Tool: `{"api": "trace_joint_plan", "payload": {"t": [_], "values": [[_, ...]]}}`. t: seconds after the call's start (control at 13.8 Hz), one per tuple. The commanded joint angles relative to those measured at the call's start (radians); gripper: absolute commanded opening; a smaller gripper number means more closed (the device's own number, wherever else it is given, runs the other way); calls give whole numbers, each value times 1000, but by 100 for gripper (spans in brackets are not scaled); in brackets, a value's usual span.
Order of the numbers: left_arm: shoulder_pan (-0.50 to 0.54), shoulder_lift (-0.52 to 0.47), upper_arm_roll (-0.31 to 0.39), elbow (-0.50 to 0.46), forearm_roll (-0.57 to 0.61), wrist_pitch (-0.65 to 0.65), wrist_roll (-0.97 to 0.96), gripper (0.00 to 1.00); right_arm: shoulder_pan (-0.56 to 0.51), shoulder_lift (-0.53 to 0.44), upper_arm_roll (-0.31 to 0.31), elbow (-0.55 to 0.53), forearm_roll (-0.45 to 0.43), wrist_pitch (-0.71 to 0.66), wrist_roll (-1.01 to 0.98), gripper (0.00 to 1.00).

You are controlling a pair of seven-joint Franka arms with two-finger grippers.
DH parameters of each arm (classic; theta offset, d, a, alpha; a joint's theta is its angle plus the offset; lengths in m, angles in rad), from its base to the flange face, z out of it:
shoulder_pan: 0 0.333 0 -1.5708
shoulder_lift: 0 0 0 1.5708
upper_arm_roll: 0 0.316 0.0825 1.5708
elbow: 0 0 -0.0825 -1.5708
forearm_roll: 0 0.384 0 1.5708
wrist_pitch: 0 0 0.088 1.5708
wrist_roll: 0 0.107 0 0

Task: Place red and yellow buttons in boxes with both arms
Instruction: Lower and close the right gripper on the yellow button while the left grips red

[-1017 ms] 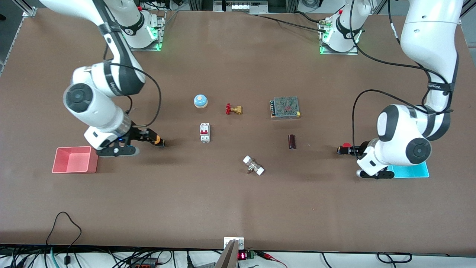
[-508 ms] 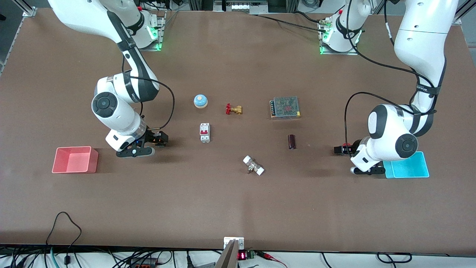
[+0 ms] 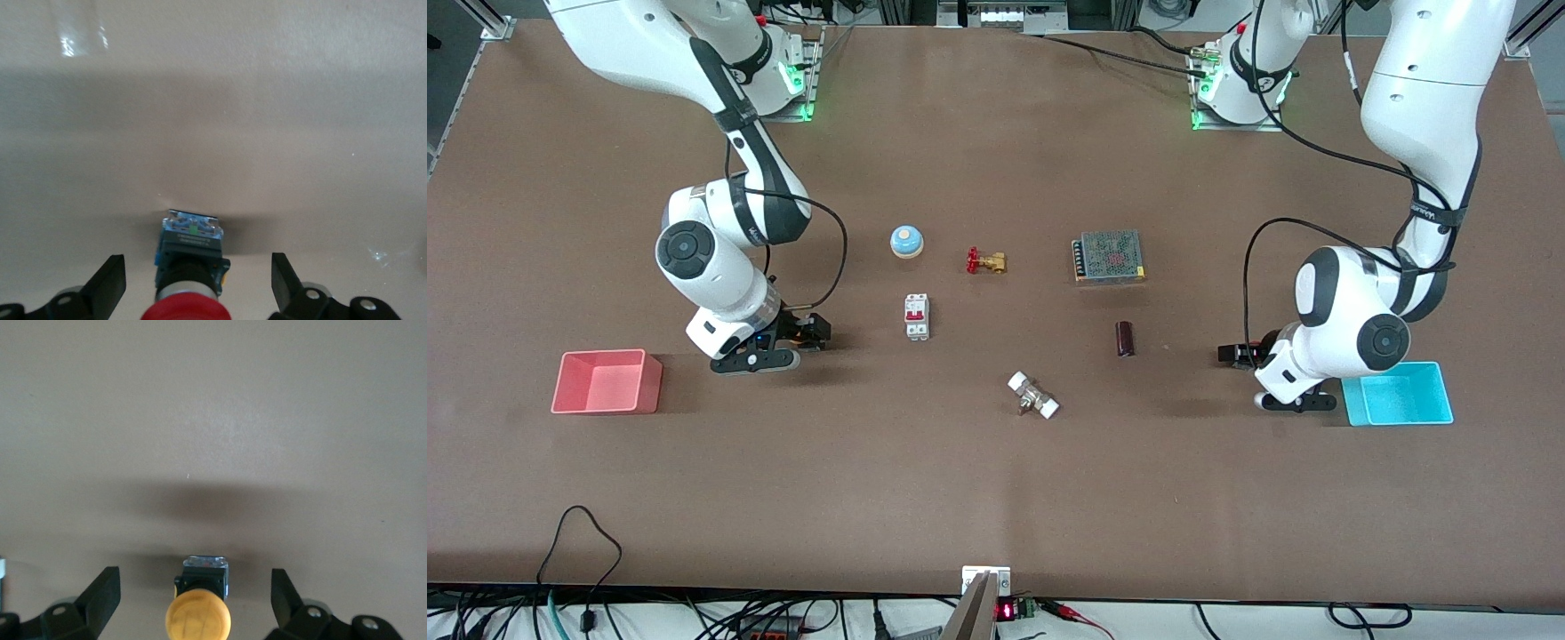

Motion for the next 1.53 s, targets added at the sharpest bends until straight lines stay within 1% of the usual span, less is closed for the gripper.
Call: {"api": "trace_joint_plan", "payload": {"t": [0.0,0.22,0.36,0.51,0.58,0.65,0.73,0.87,0.94,1.02,1.16,1.23,1.31,1.45], "values": [[-12,-40,7,-45,-18,12,36,91,-3,2,2,-25,-9,33,-18,100],[-12,-64,9,-59,-18,2,54,85,0,10,2,-25,-9,32,-18,100],[-12,-78,9,-59,-17,-15,70,77,2,15,2,-25,-10,33,-18,95],[-12,-78,9,-57,-10,-13,70,66,2,15,2,-24,-12,33,-24,76],[-12,-78,9,-57,-10,-11,70,63,2,15,2,-24,-15,33,-38,68],[-12,-77,9,-57,-10,-8,70,63,0,15,2,-24,-15,33,-50,61],[-12,-75,9,-57,-10,-5,71,63,-1,16,2,-24,-15,33,-55,55],[-12,-74,9,-57,-10,-4,71,63,-1,19,2,-24,-15,33,-57,47],[-12,-74,10,-57,-10,-4,71,60,-1,21,2,-22,-15,33,-58,40],[-12,-74,9,-57,-7,-4,73,54,-1,21,4,-22,-15,33,-58,35],[-11,-72,12,-57,-6,4,88,40,-1,21,2,-22,-15,33,-58,29],[-11,-71,16,-57,-6,16,102,31,-1,21,2,-22,-15,33,-61,27],[-9,-69,24,-57,-7,37,107,26,-3,21,2,-21,-15,33,-73,27],[-1,-95,64,-53,-6,50,111,23,-12,3,0,-5,-14,23,-128,24]]}}
